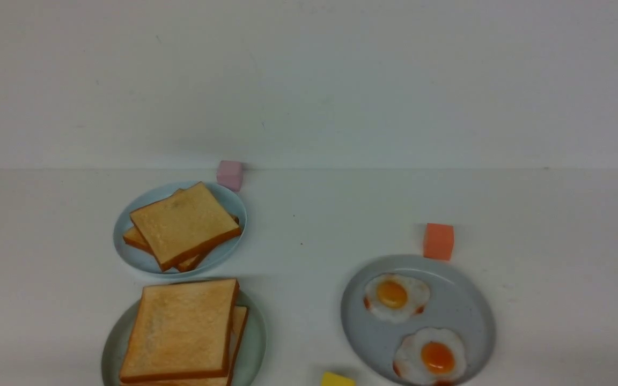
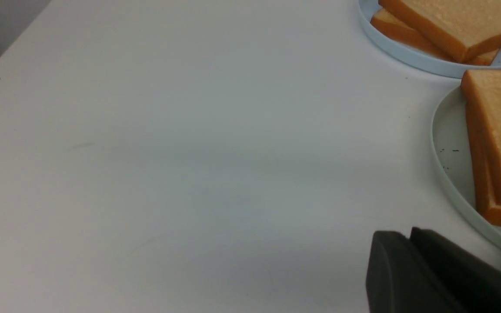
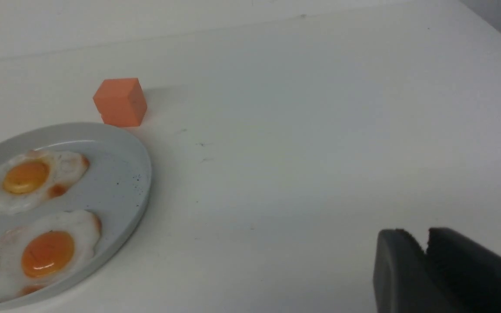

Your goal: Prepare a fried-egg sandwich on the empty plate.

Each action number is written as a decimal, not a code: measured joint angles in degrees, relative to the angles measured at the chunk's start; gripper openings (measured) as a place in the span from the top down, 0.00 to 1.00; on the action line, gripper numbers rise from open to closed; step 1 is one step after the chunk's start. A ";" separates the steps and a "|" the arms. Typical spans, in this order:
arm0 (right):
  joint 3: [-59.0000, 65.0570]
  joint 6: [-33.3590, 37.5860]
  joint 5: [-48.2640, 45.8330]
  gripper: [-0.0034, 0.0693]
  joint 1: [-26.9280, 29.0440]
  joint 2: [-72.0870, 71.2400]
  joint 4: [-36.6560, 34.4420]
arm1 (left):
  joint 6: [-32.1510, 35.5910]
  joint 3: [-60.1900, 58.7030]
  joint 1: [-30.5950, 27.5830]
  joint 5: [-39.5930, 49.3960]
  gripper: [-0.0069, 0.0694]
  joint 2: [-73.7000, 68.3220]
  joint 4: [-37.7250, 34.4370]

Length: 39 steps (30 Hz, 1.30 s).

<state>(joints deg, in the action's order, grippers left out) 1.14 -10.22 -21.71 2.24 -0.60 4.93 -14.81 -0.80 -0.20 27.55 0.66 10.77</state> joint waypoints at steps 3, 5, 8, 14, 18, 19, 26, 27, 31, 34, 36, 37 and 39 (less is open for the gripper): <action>0.00 0.00 0.00 0.77 0.00 0.00 0.00 | 0.00 0.00 0.00 0.00 0.82 0.00 0.00; 0.00 0.00 0.00 0.77 0.00 0.00 0.00 | 0.00 0.00 0.00 0.00 0.82 0.00 0.00; 0.00 0.00 0.00 0.77 0.00 0.00 0.00 | 0.00 0.00 0.00 0.00 0.82 0.00 0.00; 0.00 0.00 0.00 0.76 0.00 0.00 0.00 | 0.00 0.00 0.00 0.00 0.81 0.00 0.00; 0.00 0.00 0.00 0.75 0.00 0.00 0.00 | 0.00 0.00 0.00 0.00 0.81 0.00 0.00; 0.00 0.00 0.00 0.75 0.00 0.00 0.00 | 0.00 0.00 0.00 0.00 0.81 0.00 0.00; -0.02 0.00 -0.10 0.74 0.00 0.00 0.00 | 0.00 0.00 0.00 0.00 0.80 0.00 0.00; -0.02 0.00 -0.10 0.74 0.00 0.00 0.00 | 0.00 0.00 0.00 0.00 0.80 0.00 0.00; -0.07 0.00 -0.17 0.73 0.00 0.00 0.01 | 0.00 0.00 0.00 0.00 0.79 0.00 0.00; -0.07 0.00 -0.17 0.73 0.00 0.00 0.01 | 0.00 0.00 0.00 0.00 0.79 0.00 0.00; -0.07 0.00 -0.17 0.72 0.00 0.00 0.01 | 0.00 0.00 0.00 0.00 0.78 0.00 0.00; -0.07 0.00 -0.17 0.72 0.00 0.00 0.01 | 0.00 0.00 0.00 0.00 0.78 0.00 0.00; -0.07 0.00 -0.19 0.72 0.00 0.00 0.06 | 0.00 0.00 0.00 0.00 0.78 0.00 0.00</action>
<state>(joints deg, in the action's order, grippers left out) 1.07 -10.22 -21.89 2.24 -0.60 4.99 -14.81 -0.80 -0.20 27.55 0.66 10.77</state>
